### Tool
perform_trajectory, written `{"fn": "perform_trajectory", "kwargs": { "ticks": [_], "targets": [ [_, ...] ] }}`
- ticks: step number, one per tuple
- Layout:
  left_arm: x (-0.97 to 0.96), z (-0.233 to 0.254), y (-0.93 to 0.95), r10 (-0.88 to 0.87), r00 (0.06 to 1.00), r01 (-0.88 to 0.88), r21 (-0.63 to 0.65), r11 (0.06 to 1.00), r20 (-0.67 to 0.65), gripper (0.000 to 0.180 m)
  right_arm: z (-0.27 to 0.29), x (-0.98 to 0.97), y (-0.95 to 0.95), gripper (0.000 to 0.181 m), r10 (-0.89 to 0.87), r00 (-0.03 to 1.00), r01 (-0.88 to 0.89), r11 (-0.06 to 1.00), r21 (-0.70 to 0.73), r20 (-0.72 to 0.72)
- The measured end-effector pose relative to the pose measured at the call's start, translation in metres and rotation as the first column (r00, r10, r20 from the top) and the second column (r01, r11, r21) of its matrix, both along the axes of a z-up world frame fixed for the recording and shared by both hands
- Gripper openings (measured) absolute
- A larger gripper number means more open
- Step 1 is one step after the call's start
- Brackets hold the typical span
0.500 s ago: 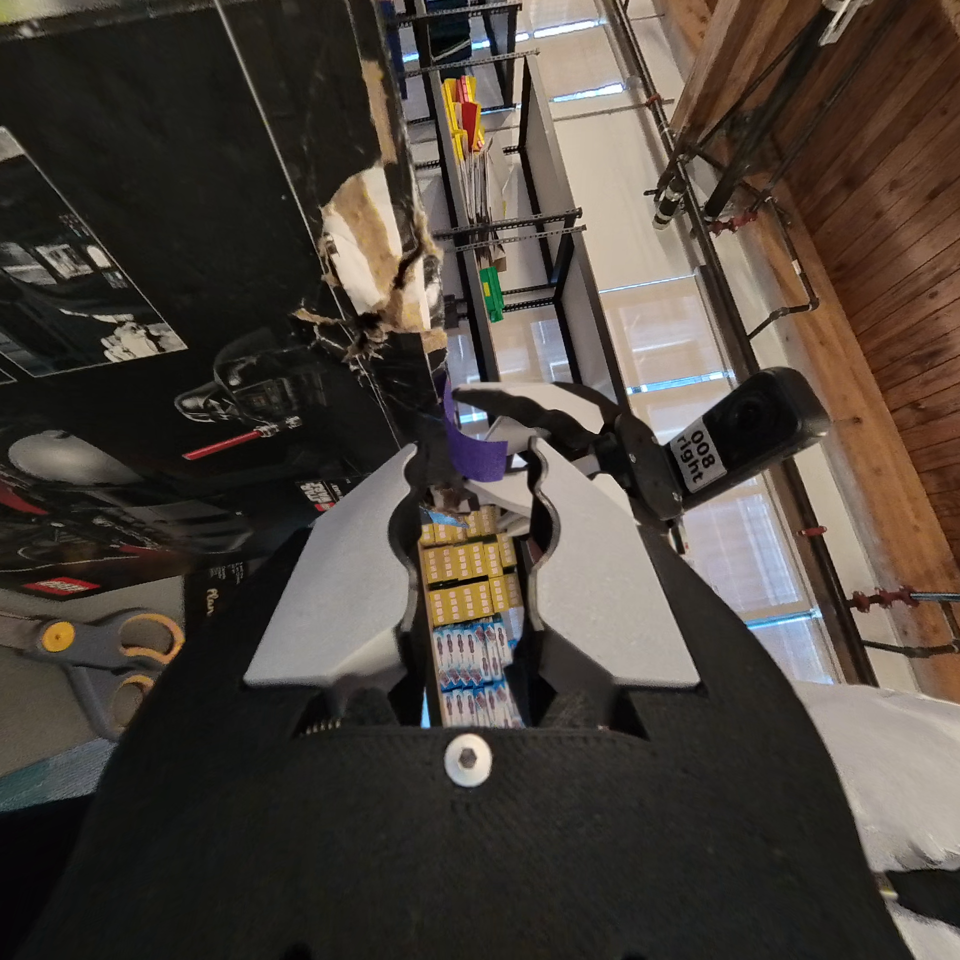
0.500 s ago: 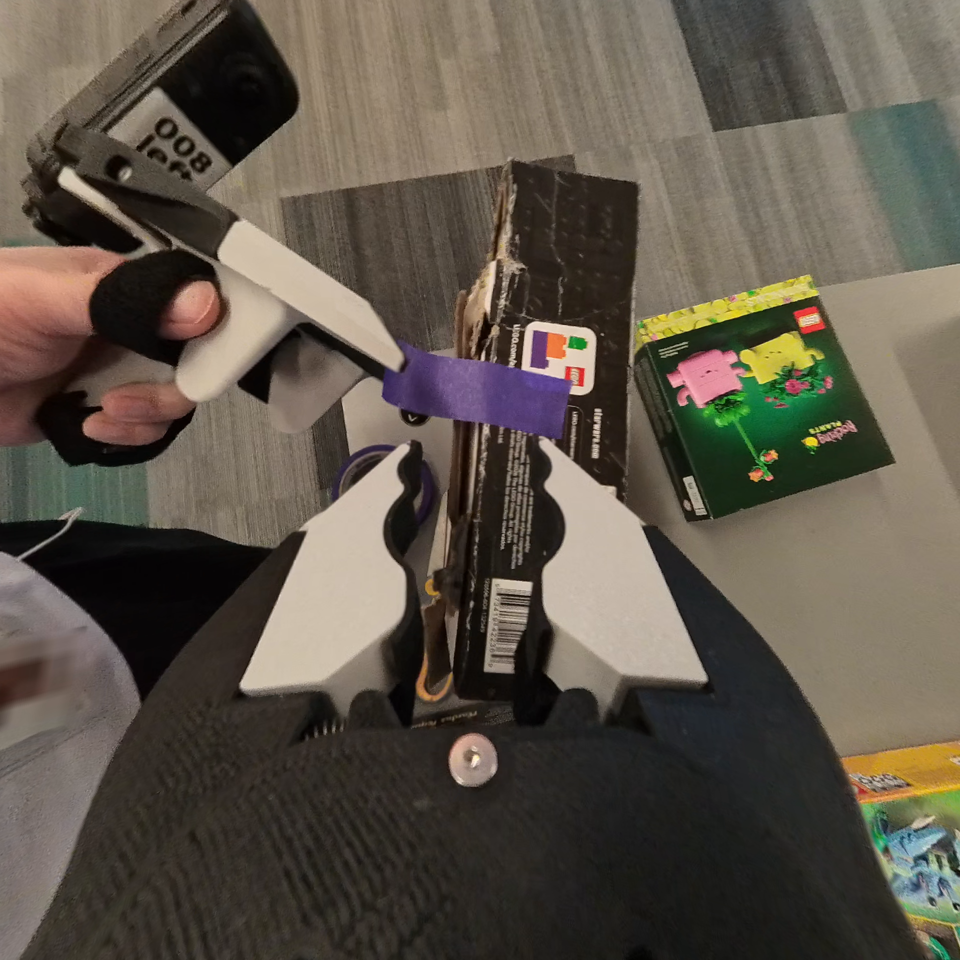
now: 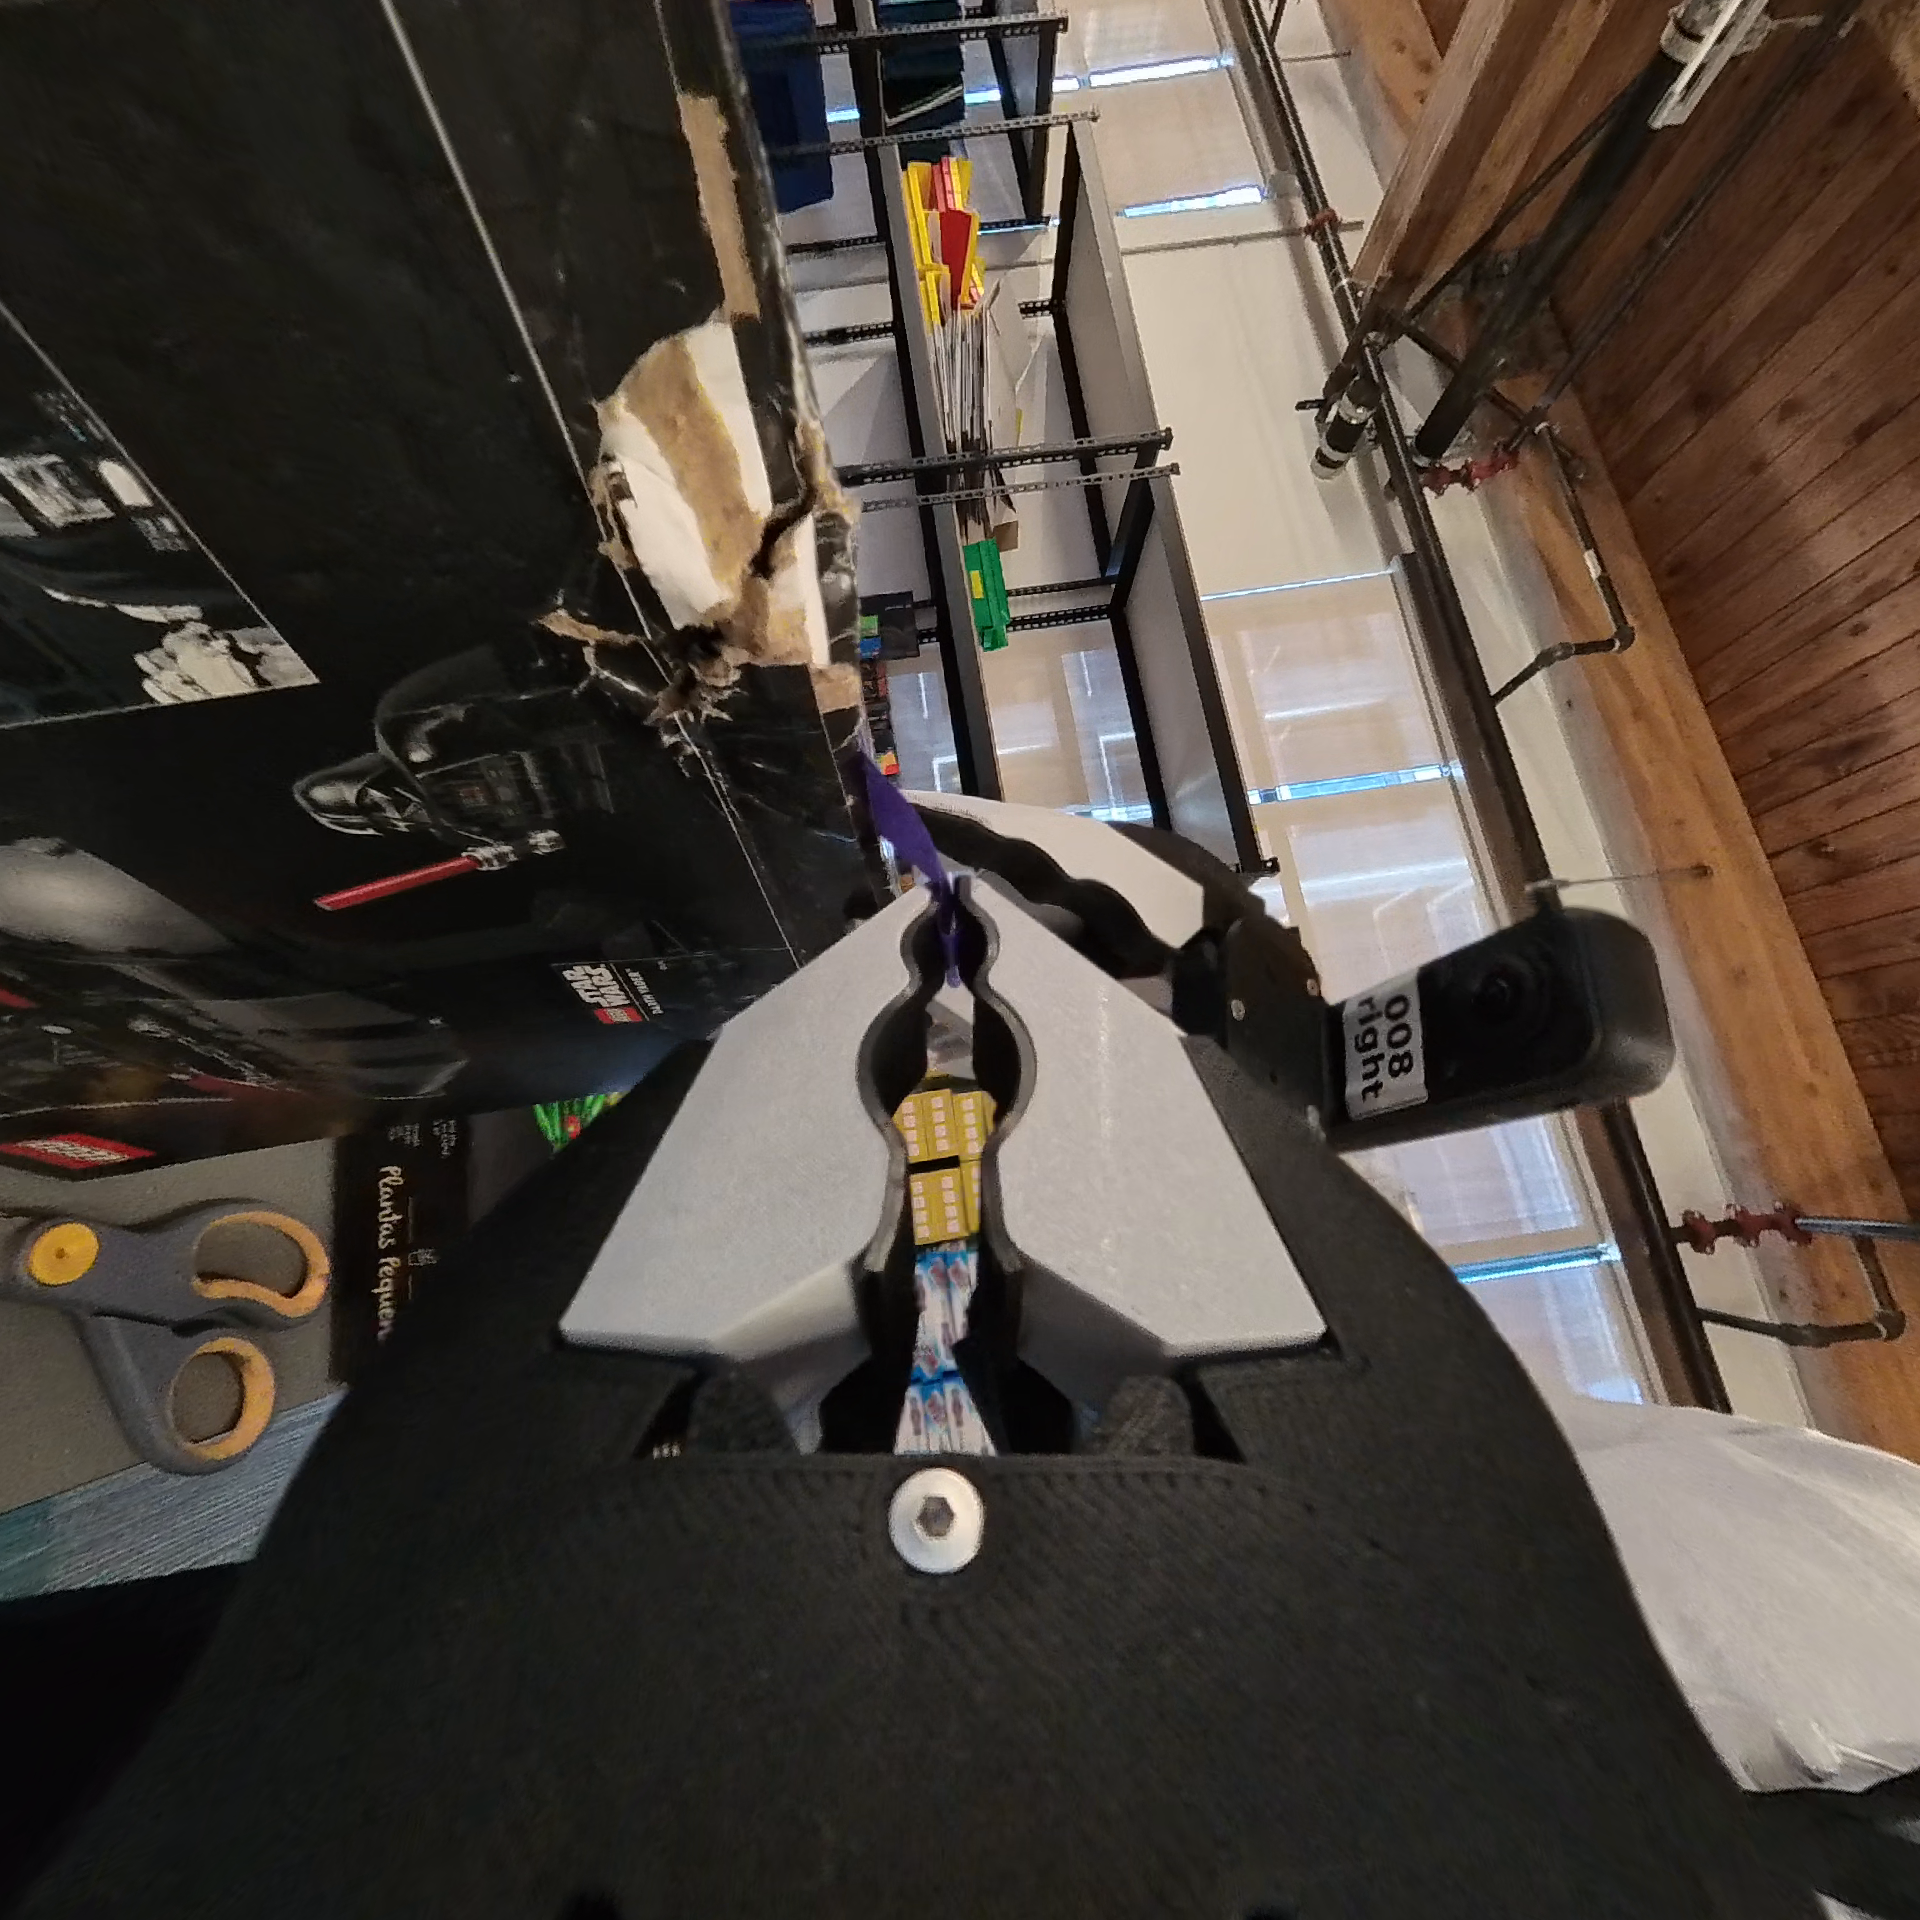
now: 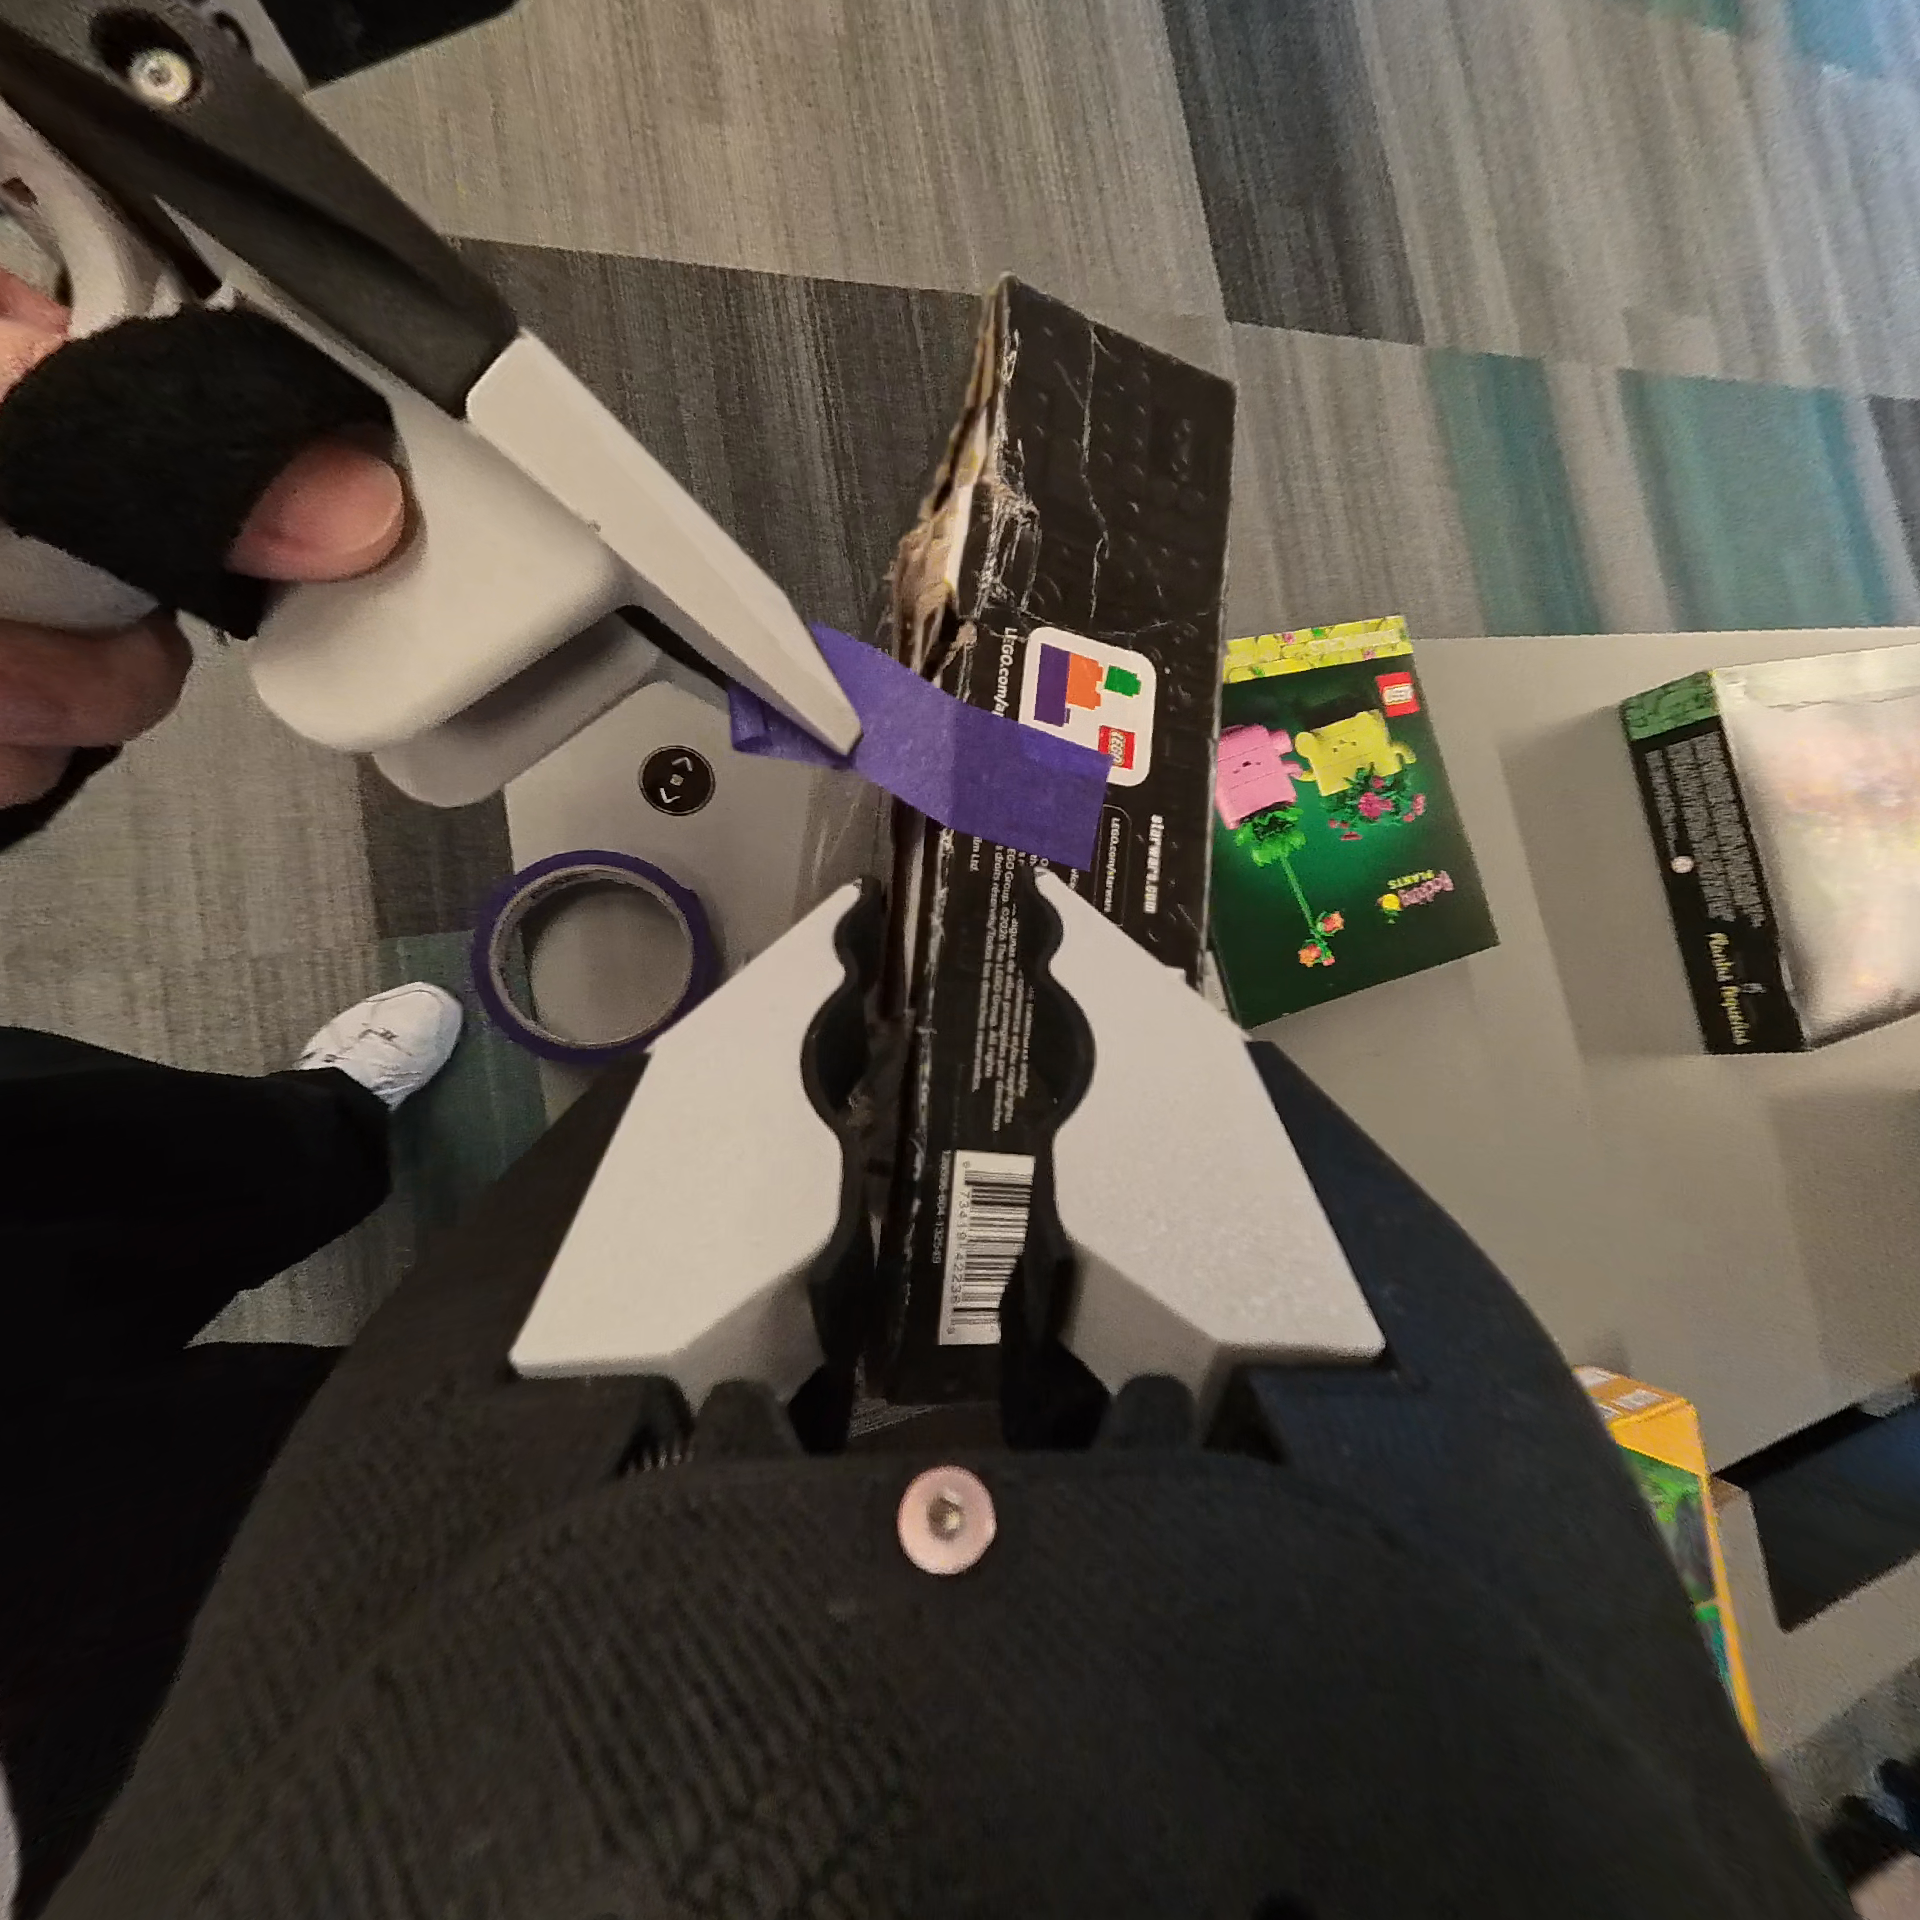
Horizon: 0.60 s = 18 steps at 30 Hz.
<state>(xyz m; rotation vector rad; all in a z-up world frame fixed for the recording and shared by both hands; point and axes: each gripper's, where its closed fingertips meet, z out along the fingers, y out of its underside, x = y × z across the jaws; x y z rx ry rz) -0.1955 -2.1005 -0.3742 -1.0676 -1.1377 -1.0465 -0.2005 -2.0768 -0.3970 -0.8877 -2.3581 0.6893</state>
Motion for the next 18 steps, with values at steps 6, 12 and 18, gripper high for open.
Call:
{"fn": "perform_trajectory", "kwargs": {
  "ticks": [6, 12, 18],
  "targets": [
    [0.0004, -0.0053, -0.0009, 0.023, 0.999, -0.023, 0.020, 1.000, 0.025, 0.000, -0.0013, -0.0011, 0.0020, 0.023, -0.019, 0.997, 0.019, 1.000, 0.001, -0.078],
    [-0.0007, -0.0076, 0.0002, 0.049, 0.998, -0.052, 0.068, 0.996, 0.040, 0.000, 0.0006, -0.0029, 0.0013, 0.023, -0.088, 0.996, 0.086, 0.993, -0.080, -0.019],
    [-0.0003, -0.0015, -0.0010, 0.064, 0.998, -0.063, 0.058, 0.996, -0.008, 0.000, 0.0012, -0.0028, -0.0013, 0.015, -0.103, 0.992, 0.097, 0.992, -0.076, -0.072]
  ]
}}
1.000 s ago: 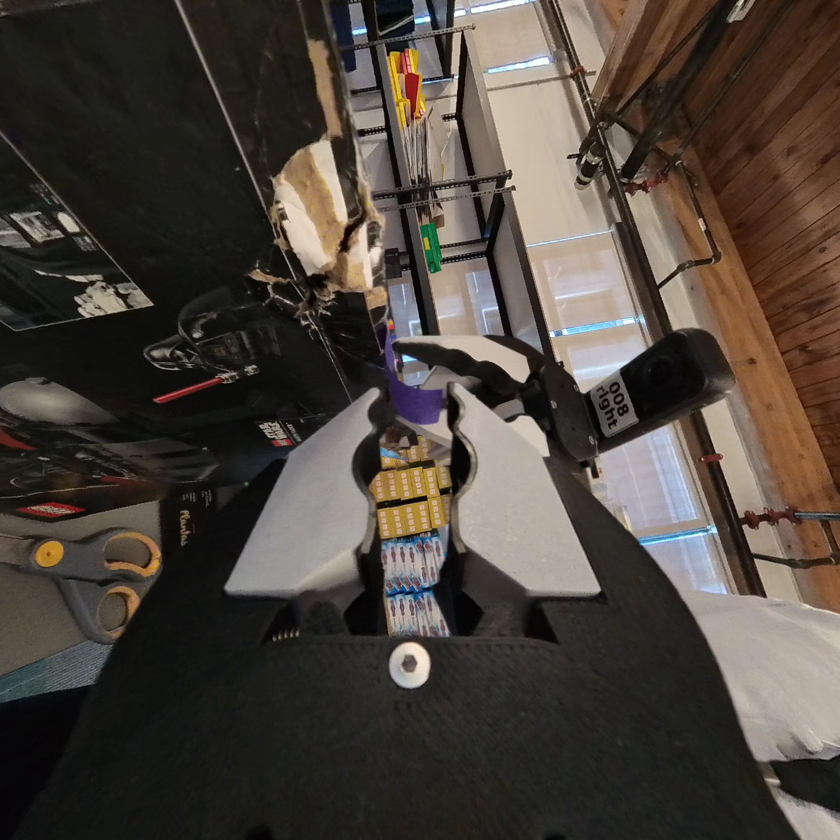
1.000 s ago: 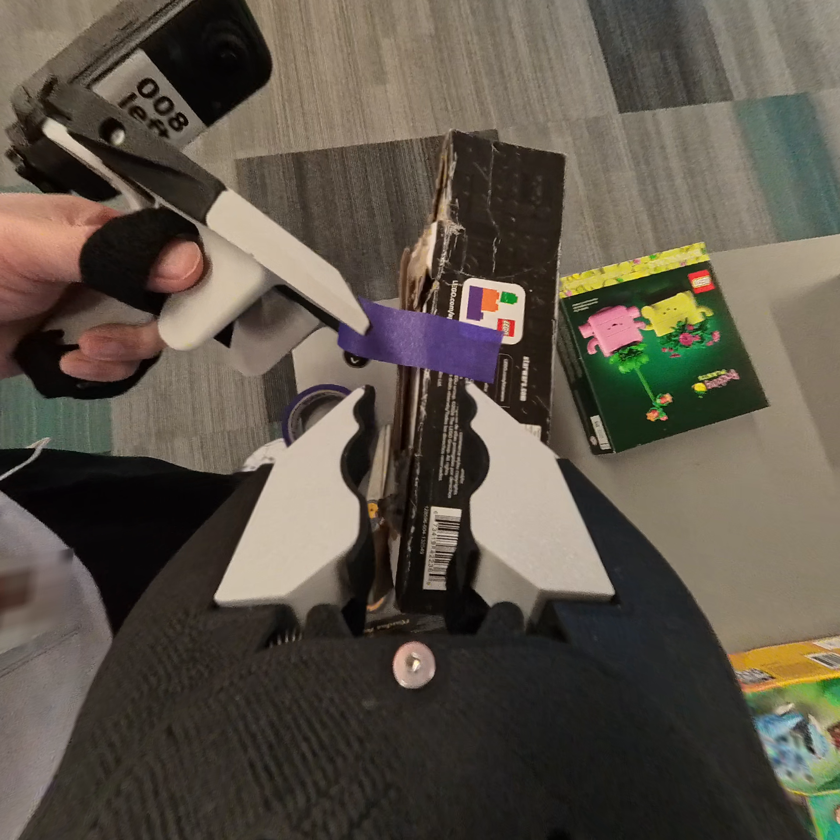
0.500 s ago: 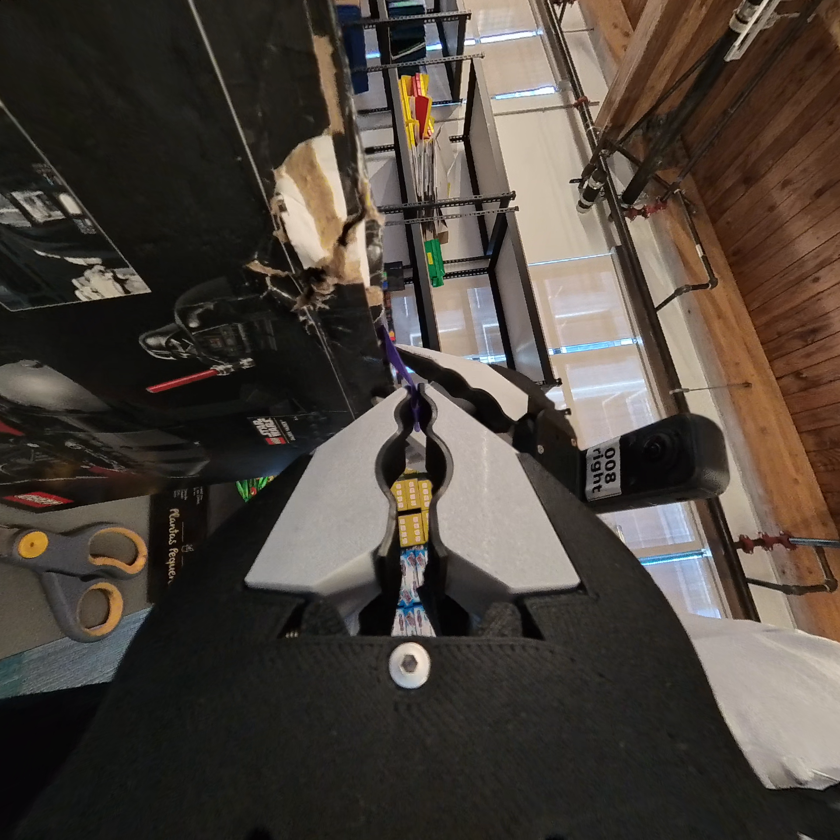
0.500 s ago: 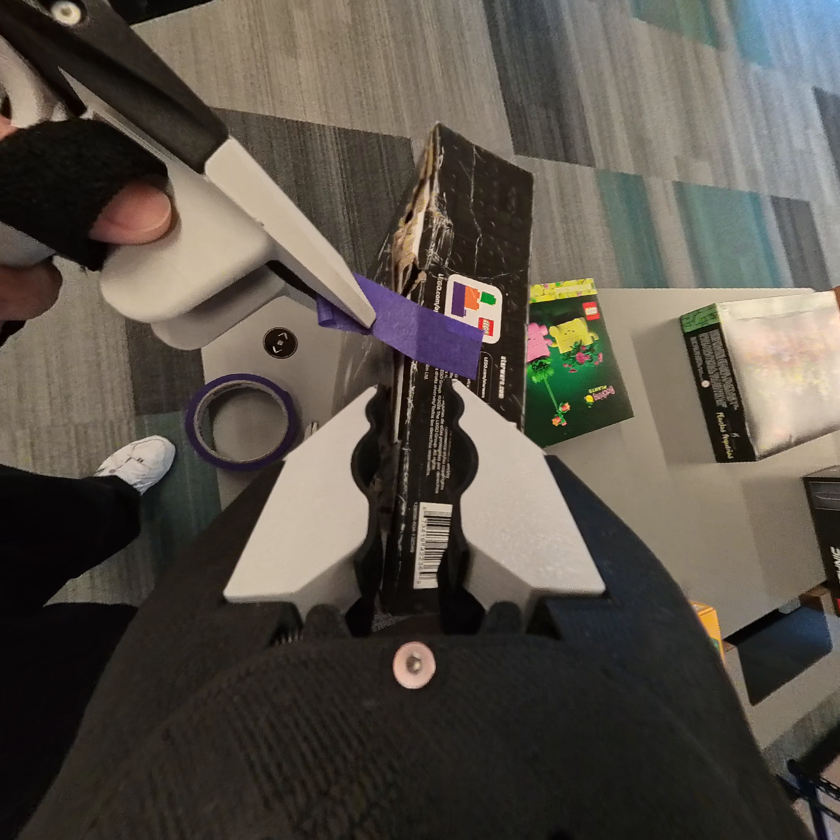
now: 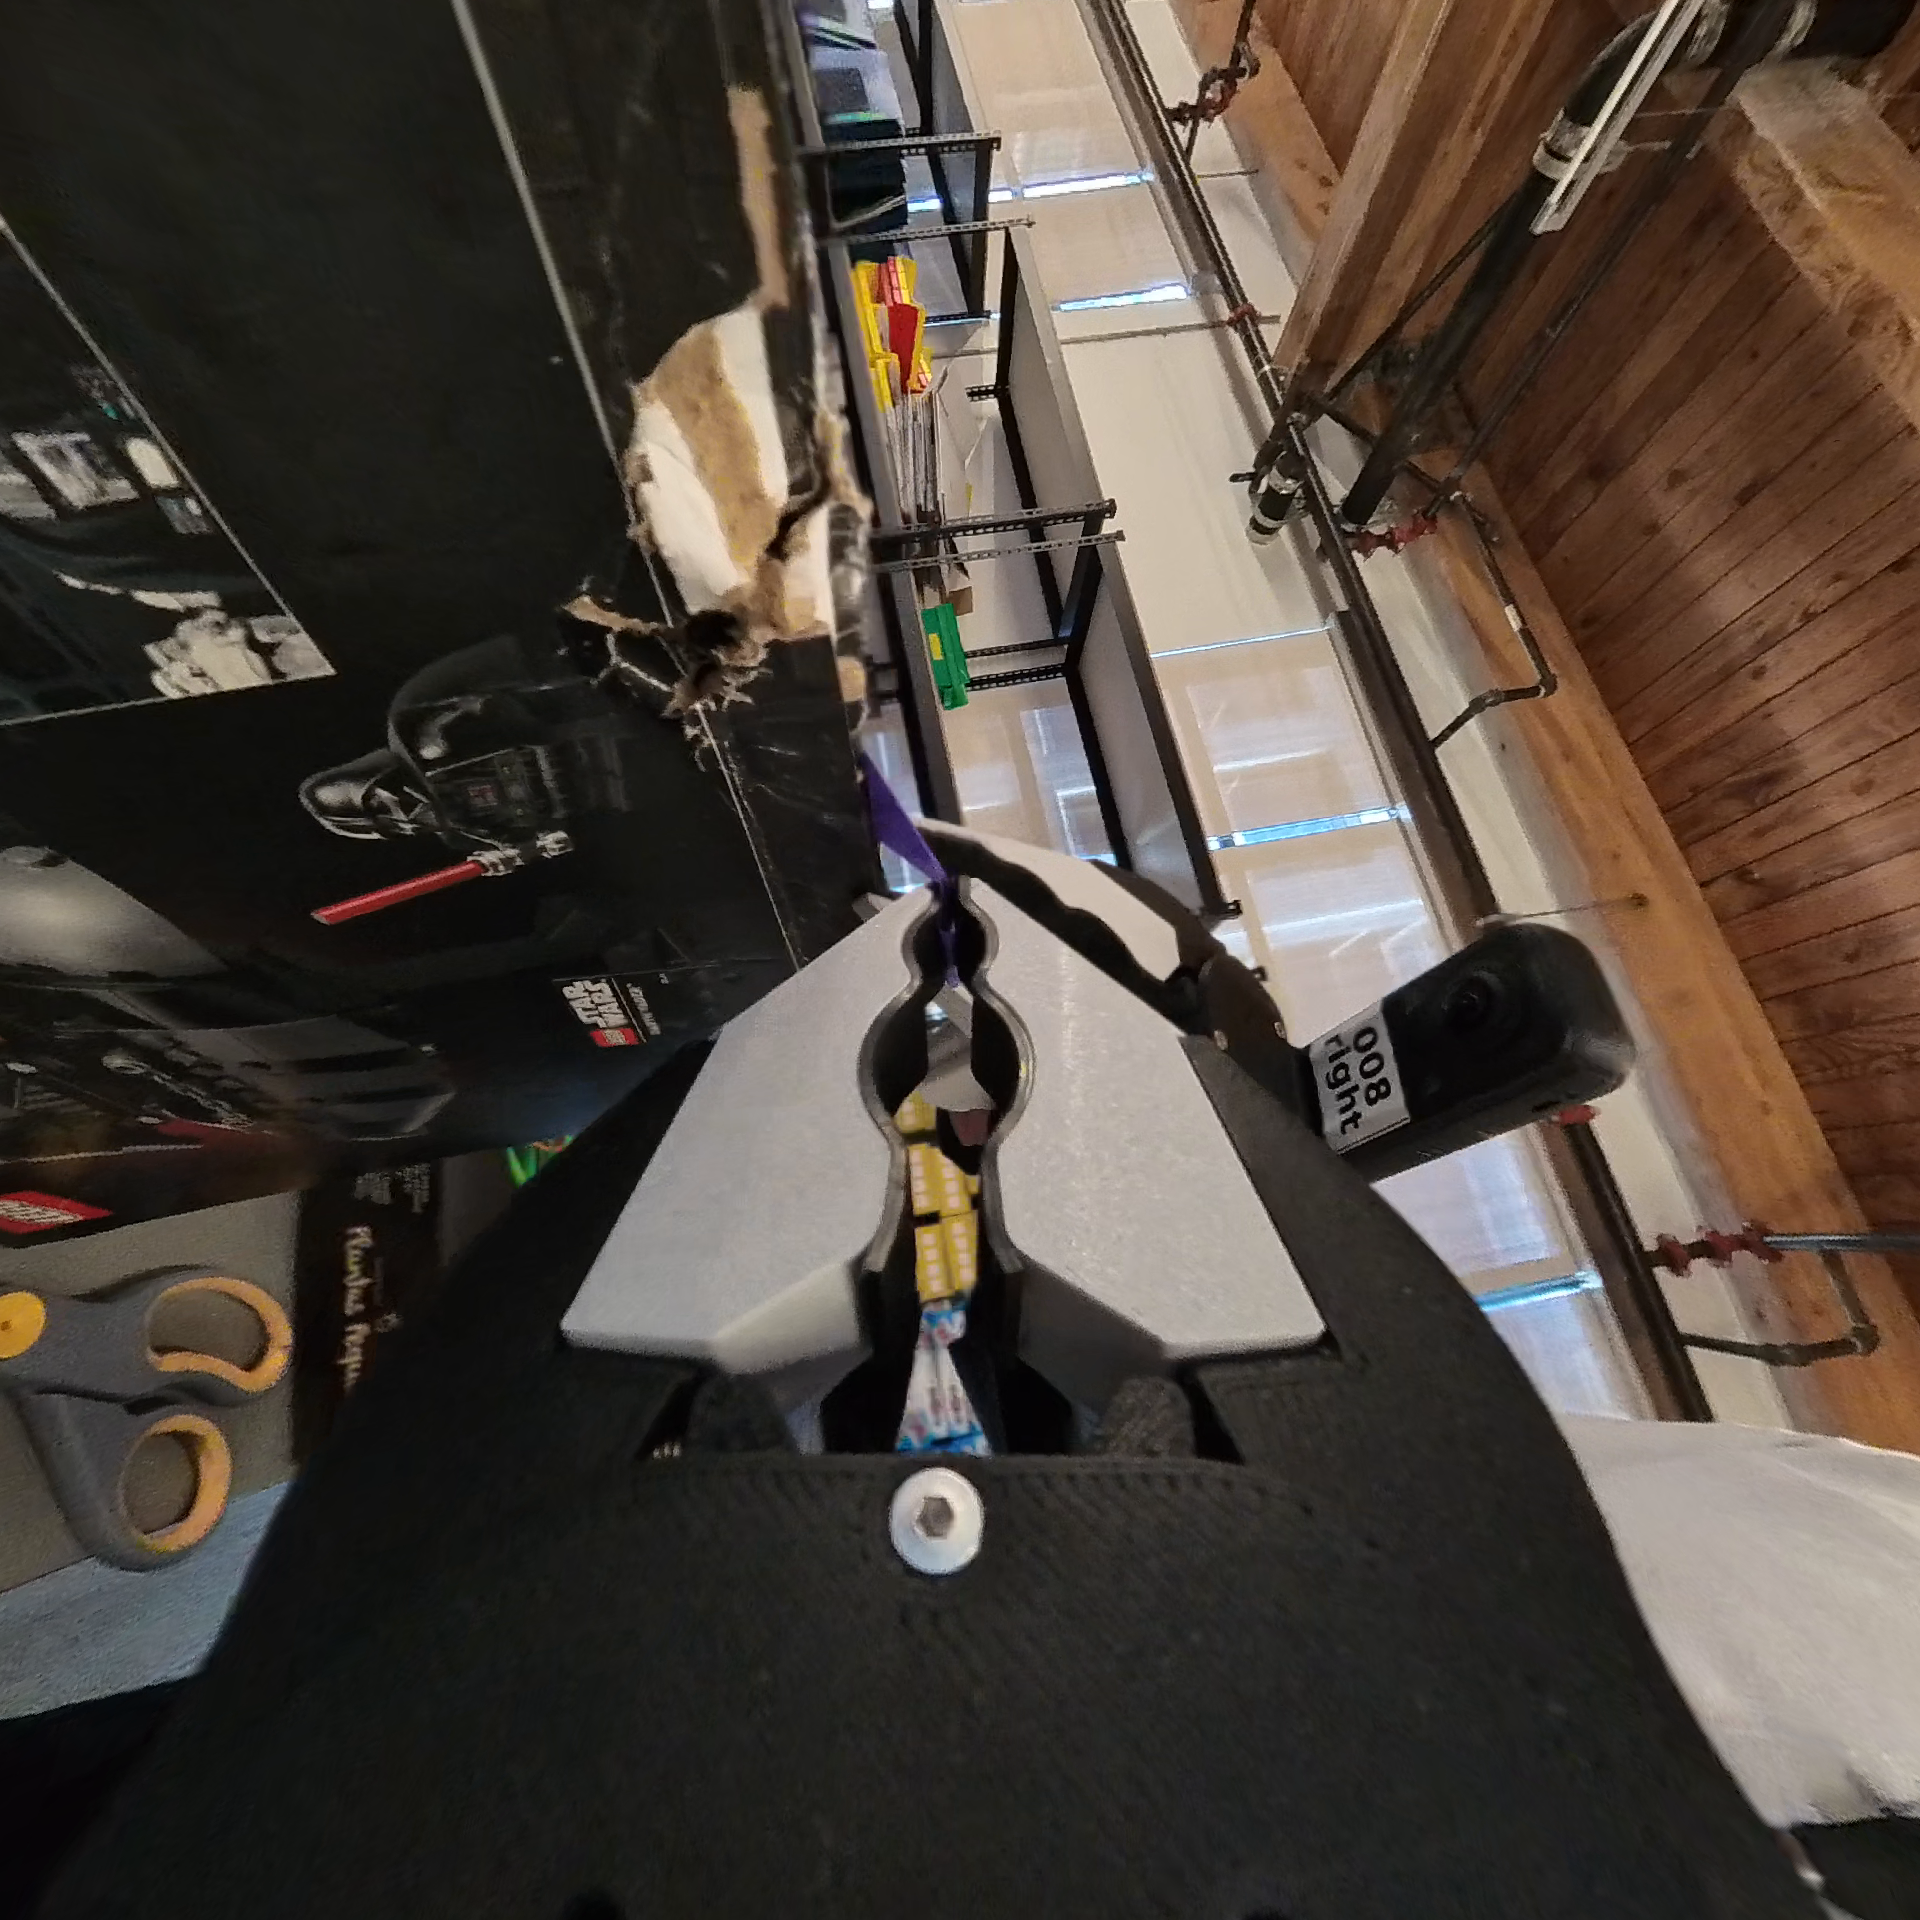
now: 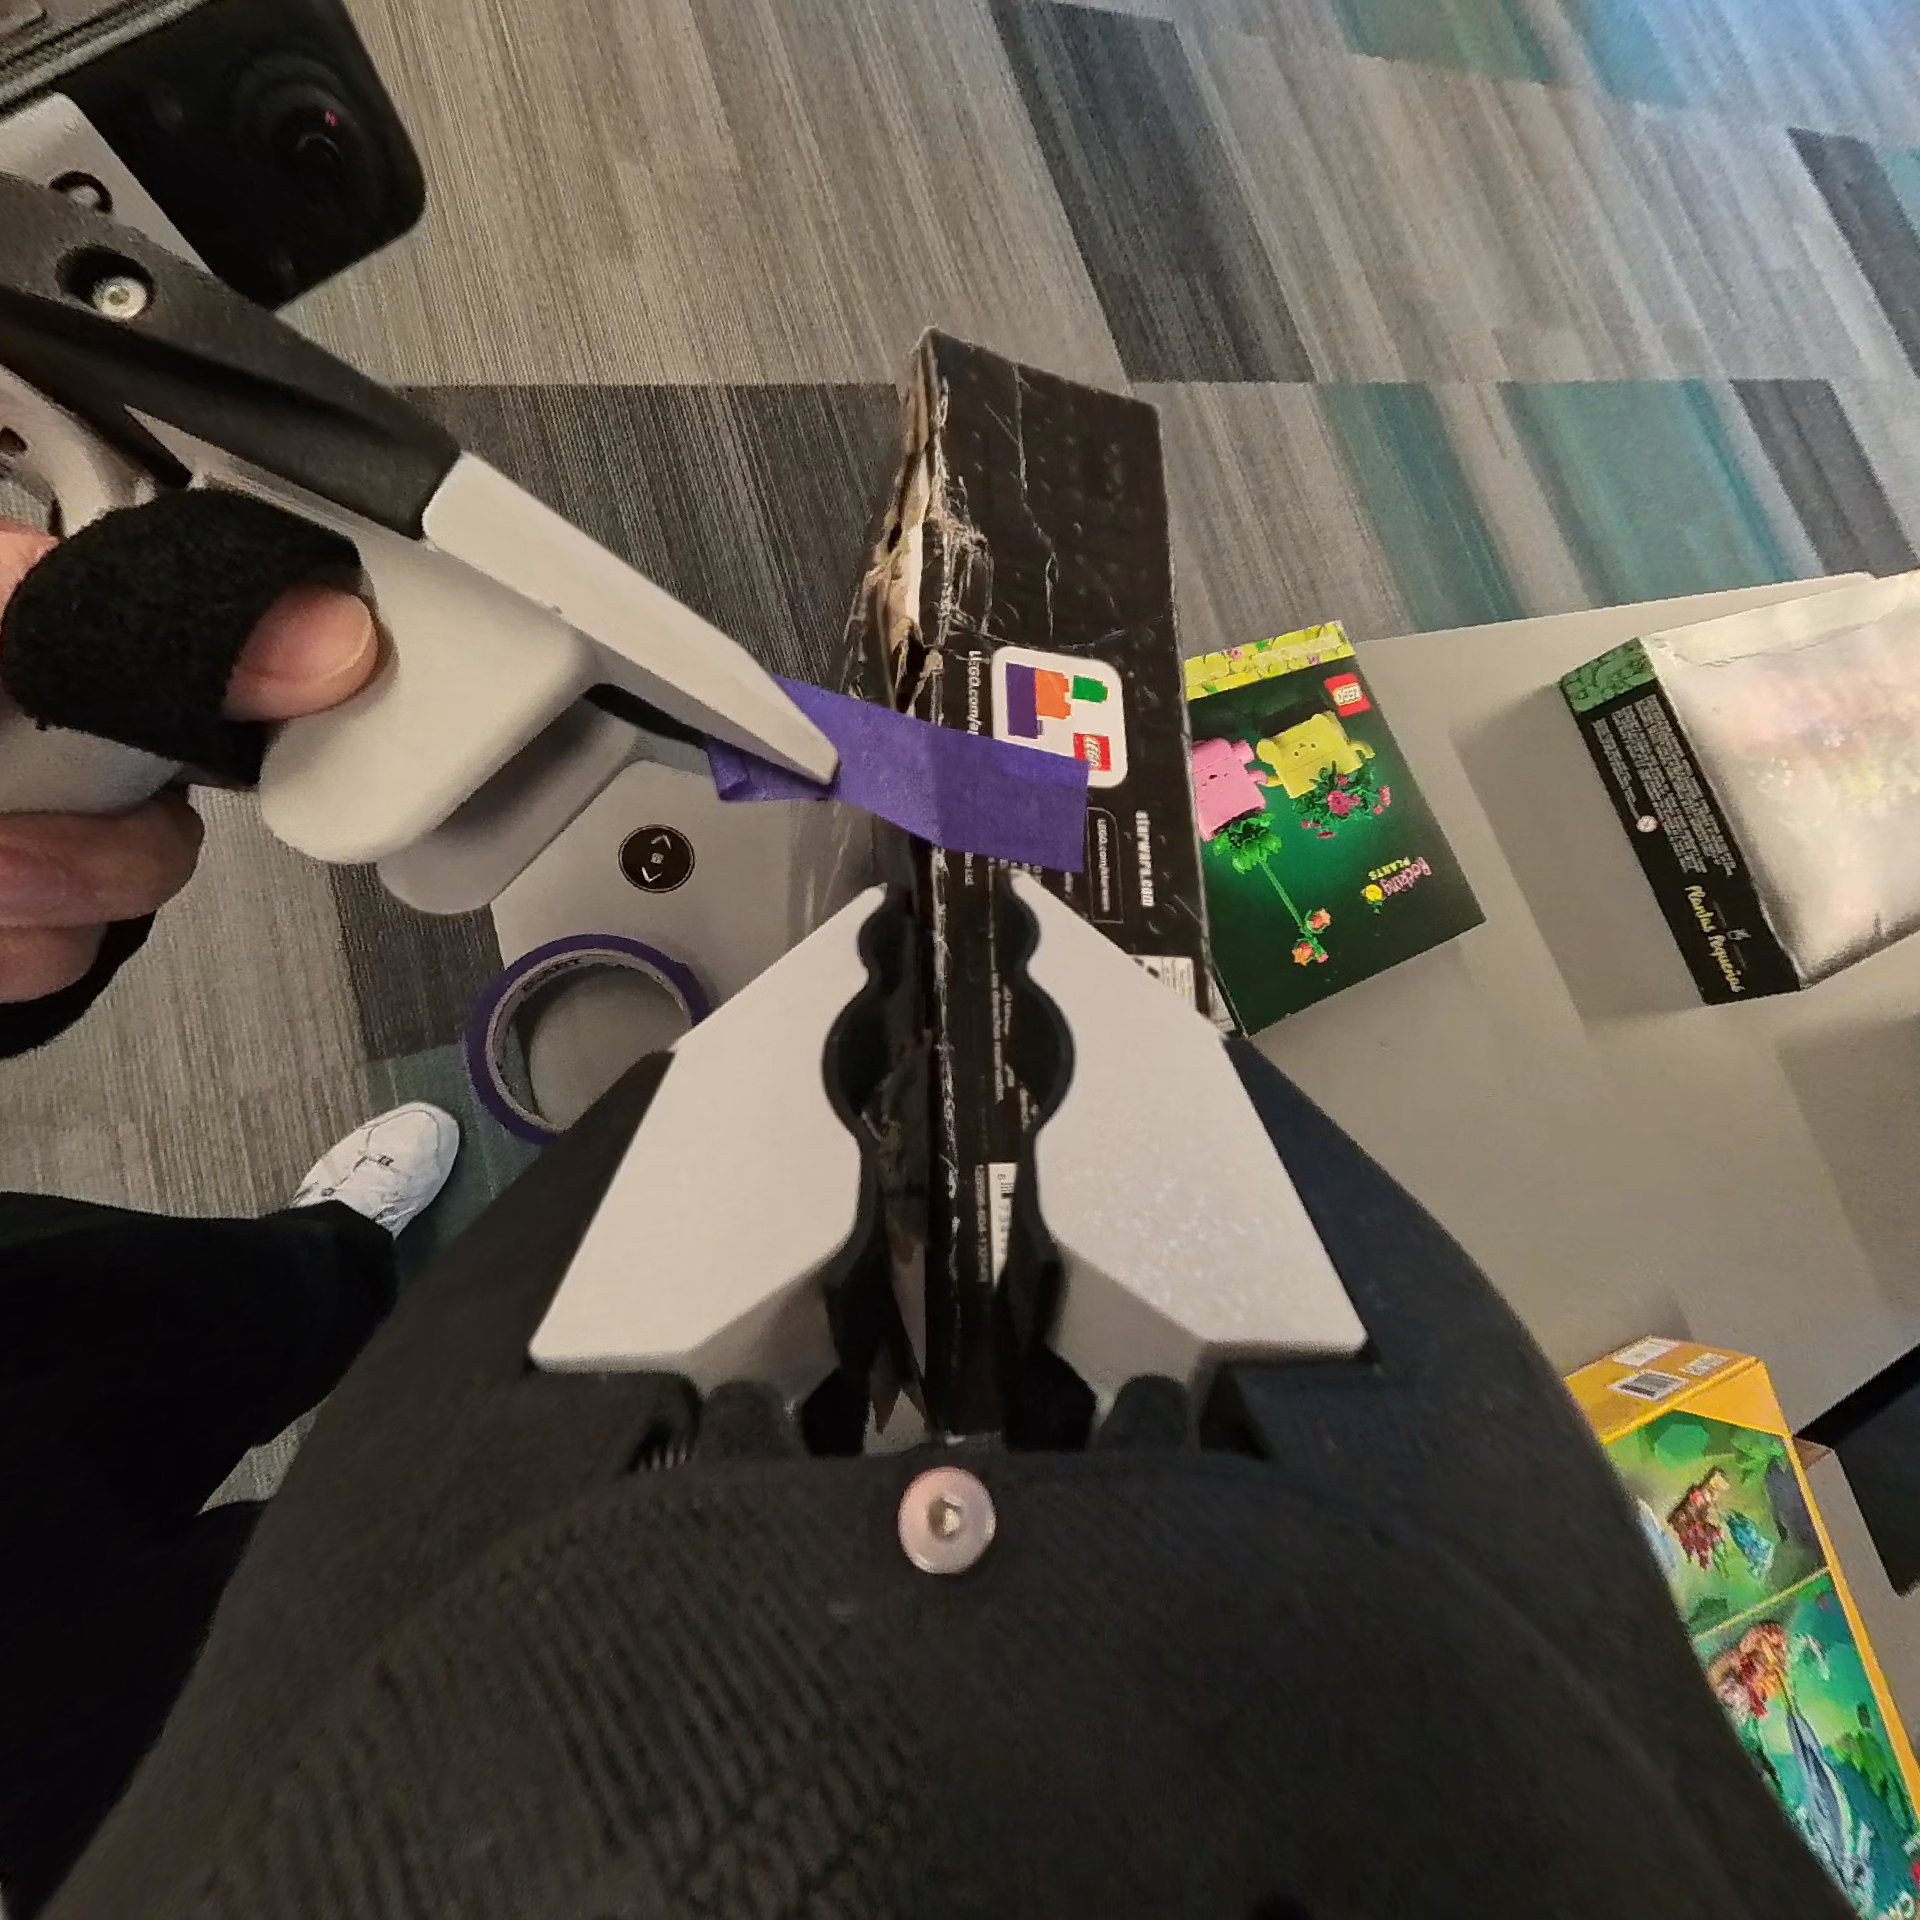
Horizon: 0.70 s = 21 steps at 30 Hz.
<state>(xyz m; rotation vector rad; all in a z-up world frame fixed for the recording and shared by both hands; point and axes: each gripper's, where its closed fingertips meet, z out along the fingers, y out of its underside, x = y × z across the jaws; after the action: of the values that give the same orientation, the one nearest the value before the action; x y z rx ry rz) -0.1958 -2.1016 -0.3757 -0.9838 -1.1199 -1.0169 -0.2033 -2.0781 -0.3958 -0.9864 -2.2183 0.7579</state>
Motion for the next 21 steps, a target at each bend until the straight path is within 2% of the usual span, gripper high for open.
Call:
{"fn": "perform_trajectory", "kwargs": {
  "ticks": [4, 9, 13, 21],
  "targets": [
    [0.000, -0.001, 0.001, 0.013, 1.000, -0.014, -0.042, 0.999, -0.024, 0.000, 0.000, 0.001, -0.001, 0.008, -0.006, 1.000, 0.006, 0.999, -0.036, 0.005],
    [0.002, -0.011, 0.002, 0.010, 1.000, -0.009, -0.029, 1.000, 0.008, 0.000, -0.001, 0.000, 0.000, 0.008, -0.023, 0.999, 0.025, 0.997, -0.067, 0.026],
    [0.000, -0.023, 0.001, 0.011, 1.000, -0.012, -0.069, 0.998, -0.008, 0.000, -0.001, 0.000, 0.000, 0.008, -0.024, 0.999, 0.027, 0.997, -0.073, 0.041],
    [0.000, -0.024, 0.001, -0.010, 0.999, 0.009, -0.060, 0.998, -0.030, 0.000, -0.001, 0.001, -0.001, 0.008, -0.012, 0.996, 0.020, 0.995, -0.097, 0.084]
  ]
}}
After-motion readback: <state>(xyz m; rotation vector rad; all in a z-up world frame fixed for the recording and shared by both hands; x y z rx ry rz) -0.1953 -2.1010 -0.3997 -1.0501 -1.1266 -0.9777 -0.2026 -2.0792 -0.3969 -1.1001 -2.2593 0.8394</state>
